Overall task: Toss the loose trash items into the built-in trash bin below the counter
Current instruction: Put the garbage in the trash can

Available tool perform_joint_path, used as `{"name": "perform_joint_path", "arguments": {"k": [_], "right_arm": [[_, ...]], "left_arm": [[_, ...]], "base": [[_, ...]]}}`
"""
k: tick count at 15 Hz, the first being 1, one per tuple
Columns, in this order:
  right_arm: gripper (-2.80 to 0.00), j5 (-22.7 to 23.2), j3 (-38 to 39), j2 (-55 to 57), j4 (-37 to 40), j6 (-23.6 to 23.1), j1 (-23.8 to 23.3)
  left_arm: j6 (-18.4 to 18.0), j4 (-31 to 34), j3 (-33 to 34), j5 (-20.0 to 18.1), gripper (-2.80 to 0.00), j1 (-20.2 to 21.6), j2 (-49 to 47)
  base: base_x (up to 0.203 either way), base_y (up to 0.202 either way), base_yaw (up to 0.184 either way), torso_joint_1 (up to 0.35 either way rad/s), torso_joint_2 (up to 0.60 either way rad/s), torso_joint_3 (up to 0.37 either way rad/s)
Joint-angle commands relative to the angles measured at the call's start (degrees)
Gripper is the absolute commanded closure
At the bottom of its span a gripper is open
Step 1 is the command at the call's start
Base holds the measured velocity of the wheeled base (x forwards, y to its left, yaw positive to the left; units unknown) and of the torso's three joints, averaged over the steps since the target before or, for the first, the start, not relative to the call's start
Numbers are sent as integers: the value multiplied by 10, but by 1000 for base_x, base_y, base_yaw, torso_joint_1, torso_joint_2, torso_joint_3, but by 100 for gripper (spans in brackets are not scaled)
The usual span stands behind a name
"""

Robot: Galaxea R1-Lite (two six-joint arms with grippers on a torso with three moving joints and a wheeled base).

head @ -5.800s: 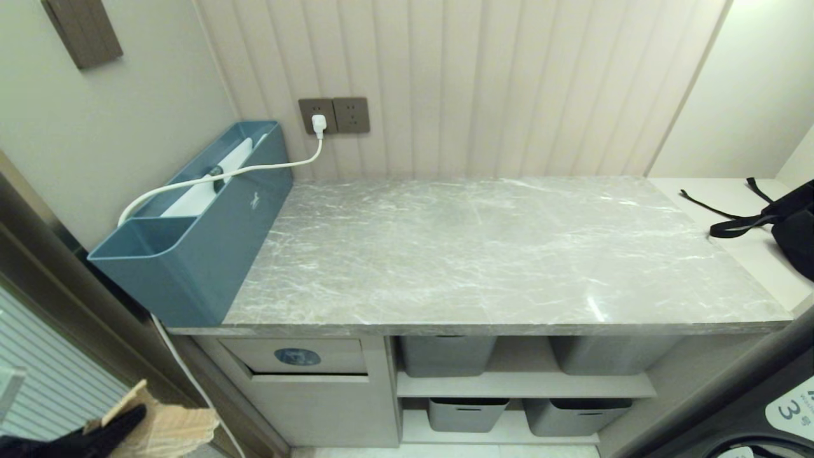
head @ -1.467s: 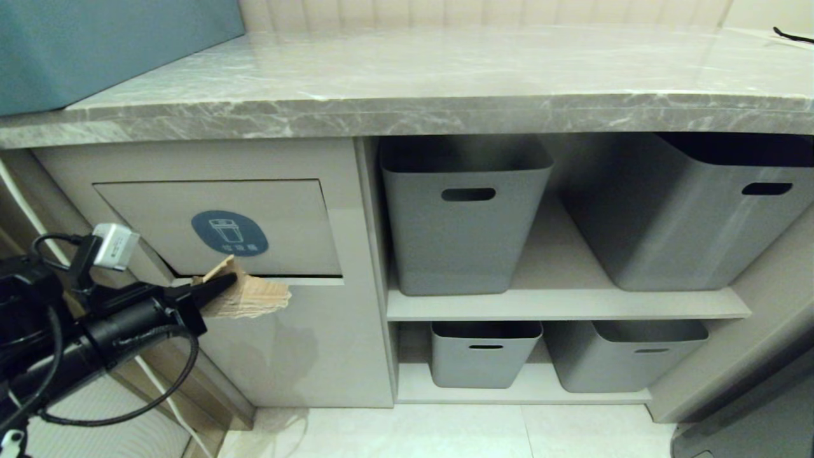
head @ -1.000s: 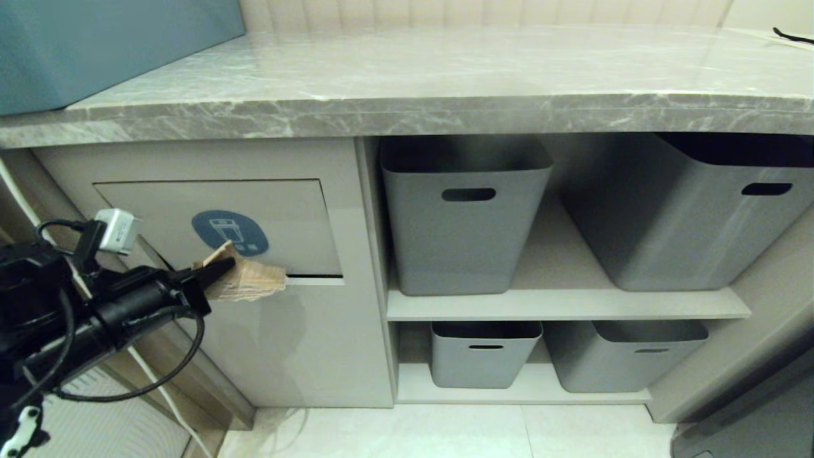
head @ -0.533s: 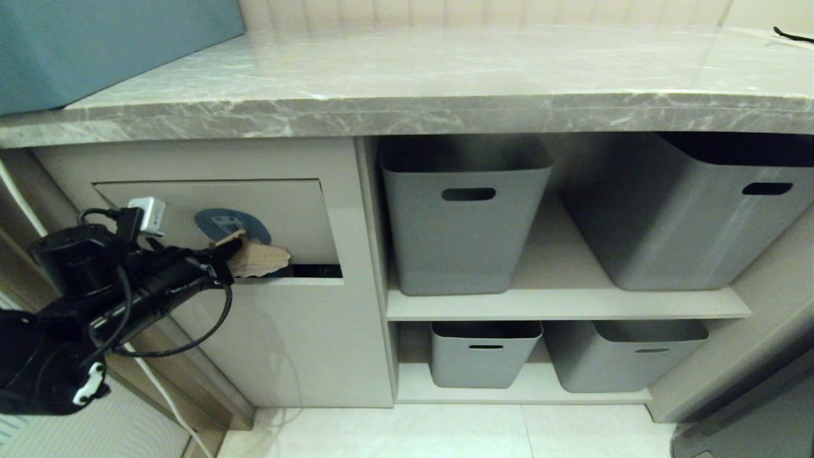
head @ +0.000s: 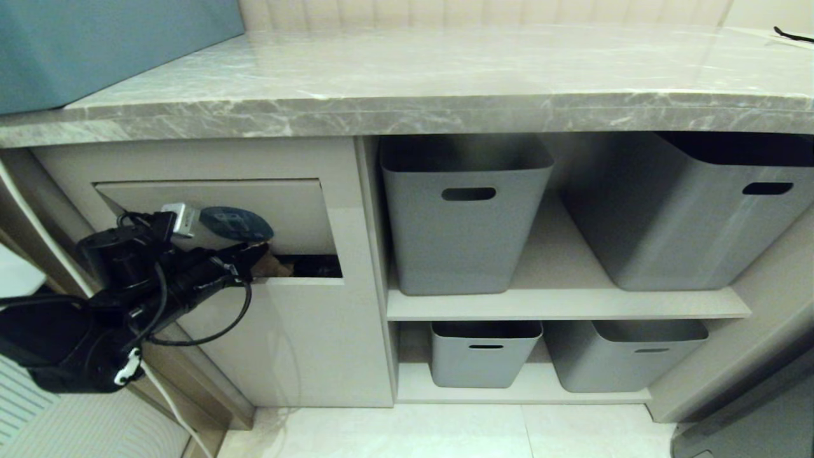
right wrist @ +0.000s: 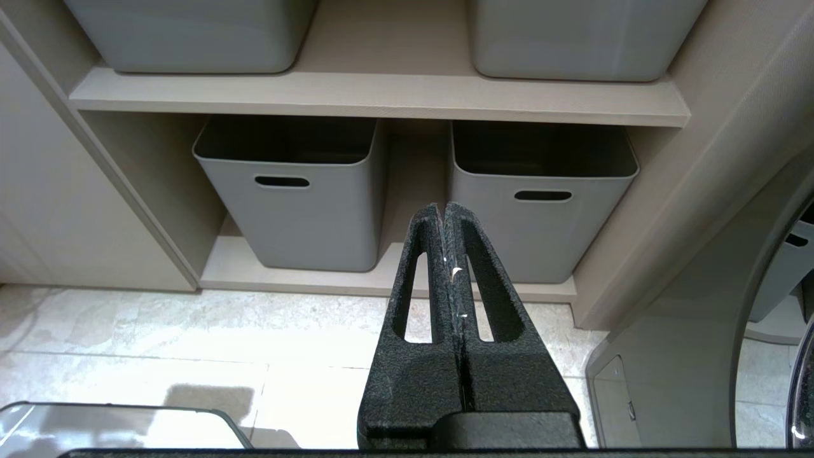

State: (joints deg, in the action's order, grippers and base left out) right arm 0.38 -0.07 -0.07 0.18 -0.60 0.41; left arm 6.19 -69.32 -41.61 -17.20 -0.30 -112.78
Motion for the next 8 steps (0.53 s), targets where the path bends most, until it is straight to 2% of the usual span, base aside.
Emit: {"name": "perform_joint_path", "arguments": {"k": [1,8], "right_arm": [[0,1,0,0,0,0,0],[0,0,0,0,0,0,0]], "left_arm": [[0,-3,-20,0,-280,0,-12],[0,-4,-23,1,-280,1,-10]], "base": [[0,0,0,0,0,0],[0,0,0,0,0,0]]}}
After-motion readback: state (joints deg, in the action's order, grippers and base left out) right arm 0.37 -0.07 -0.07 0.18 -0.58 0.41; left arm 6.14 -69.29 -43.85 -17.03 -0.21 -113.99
